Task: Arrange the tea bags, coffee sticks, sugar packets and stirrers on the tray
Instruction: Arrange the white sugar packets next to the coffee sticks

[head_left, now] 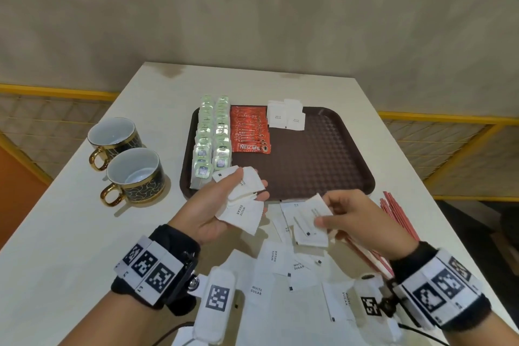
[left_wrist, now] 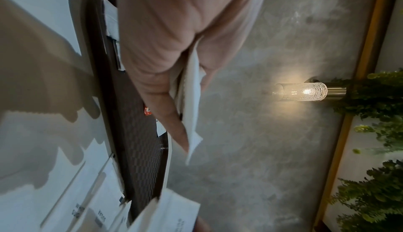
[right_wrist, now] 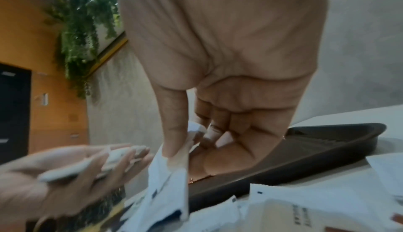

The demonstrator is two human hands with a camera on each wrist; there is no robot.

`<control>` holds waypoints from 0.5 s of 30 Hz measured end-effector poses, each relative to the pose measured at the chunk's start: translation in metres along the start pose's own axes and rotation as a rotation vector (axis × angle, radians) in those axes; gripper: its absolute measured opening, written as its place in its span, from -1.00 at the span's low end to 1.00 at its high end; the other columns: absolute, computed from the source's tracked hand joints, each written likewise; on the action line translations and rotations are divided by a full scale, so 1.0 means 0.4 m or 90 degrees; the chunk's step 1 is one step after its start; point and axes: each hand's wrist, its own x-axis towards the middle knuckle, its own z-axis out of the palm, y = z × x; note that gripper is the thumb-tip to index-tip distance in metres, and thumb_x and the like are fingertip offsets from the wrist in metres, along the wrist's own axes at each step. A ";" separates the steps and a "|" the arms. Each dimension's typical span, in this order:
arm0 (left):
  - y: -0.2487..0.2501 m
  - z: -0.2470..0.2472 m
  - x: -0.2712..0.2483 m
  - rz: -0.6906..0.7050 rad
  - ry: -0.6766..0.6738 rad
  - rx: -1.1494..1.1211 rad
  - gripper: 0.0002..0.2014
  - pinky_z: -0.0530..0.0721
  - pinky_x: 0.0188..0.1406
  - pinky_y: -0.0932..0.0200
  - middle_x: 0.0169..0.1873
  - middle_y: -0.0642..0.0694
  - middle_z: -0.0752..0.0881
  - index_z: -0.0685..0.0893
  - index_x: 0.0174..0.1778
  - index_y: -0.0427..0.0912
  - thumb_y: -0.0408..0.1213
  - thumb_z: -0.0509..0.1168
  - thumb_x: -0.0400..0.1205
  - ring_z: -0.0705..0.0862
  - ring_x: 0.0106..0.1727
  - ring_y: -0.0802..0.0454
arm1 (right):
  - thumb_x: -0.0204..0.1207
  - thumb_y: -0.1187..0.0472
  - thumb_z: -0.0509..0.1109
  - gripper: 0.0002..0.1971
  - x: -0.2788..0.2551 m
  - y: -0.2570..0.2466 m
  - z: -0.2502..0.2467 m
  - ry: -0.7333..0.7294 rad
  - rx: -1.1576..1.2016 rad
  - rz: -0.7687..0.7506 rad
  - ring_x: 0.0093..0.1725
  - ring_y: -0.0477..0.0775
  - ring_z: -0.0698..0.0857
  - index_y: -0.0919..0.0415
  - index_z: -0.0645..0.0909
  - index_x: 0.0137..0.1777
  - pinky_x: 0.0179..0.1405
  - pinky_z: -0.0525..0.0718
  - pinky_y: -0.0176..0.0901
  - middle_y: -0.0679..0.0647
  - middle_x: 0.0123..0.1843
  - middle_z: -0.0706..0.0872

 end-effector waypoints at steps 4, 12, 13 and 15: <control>0.000 -0.006 0.004 0.021 0.004 0.043 -0.78 0.82 -0.29 0.00 0.11 -0.34 0.79 0.69 0.23 -0.24 -0.34 0.25 0.71 0.83 -0.09 -0.14 | 0.54 0.37 0.44 -0.83 0.004 -0.029 -0.008 -0.016 0.163 0.029 -0.18 0.10 0.72 0.43 0.69 0.09 -0.31 0.68 -0.22 0.28 -0.01 0.82; -0.029 0.026 0.006 -0.021 -0.100 -0.007 -0.70 0.71 0.13 -0.21 0.24 -0.36 0.73 0.65 0.33 -0.22 -0.24 0.17 0.73 0.76 0.16 -0.26 | 0.57 0.39 0.40 -0.84 0.040 -0.096 0.053 0.020 0.322 -0.002 -0.30 -0.06 0.72 0.32 0.73 0.11 -0.38 0.69 -0.32 0.19 -0.06 0.83; -0.030 0.031 0.002 -0.034 -0.119 -0.005 -0.67 0.75 0.02 -0.17 0.22 -0.36 0.74 0.65 0.32 -0.22 -0.17 0.16 0.73 0.78 0.09 -0.25 | 0.56 0.40 0.42 -0.87 0.048 -0.099 0.064 0.042 0.320 -0.009 -0.36 -0.07 0.70 0.36 0.72 0.07 -0.41 0.68 -0.33 0.20 -0.14 0.81; -0.028 0.036 -0.003 -0.042 -0.146 0.012 -0.61 0.80 -0.14 -0.13 0.18 -0.37 0.75 0.65 0.32 -0.25 -0.10 0.21 0.67 0.80 -0.01 -0.24 | 0.52 0.41 0.46 -0.89 0.061 -0.104 0.084 0.068 0.318 -0.017 -0.44 -0.07 0.67 0.41 0.68 0.02 -0.46 0.67 -0.33 0.15 -0.30 0.76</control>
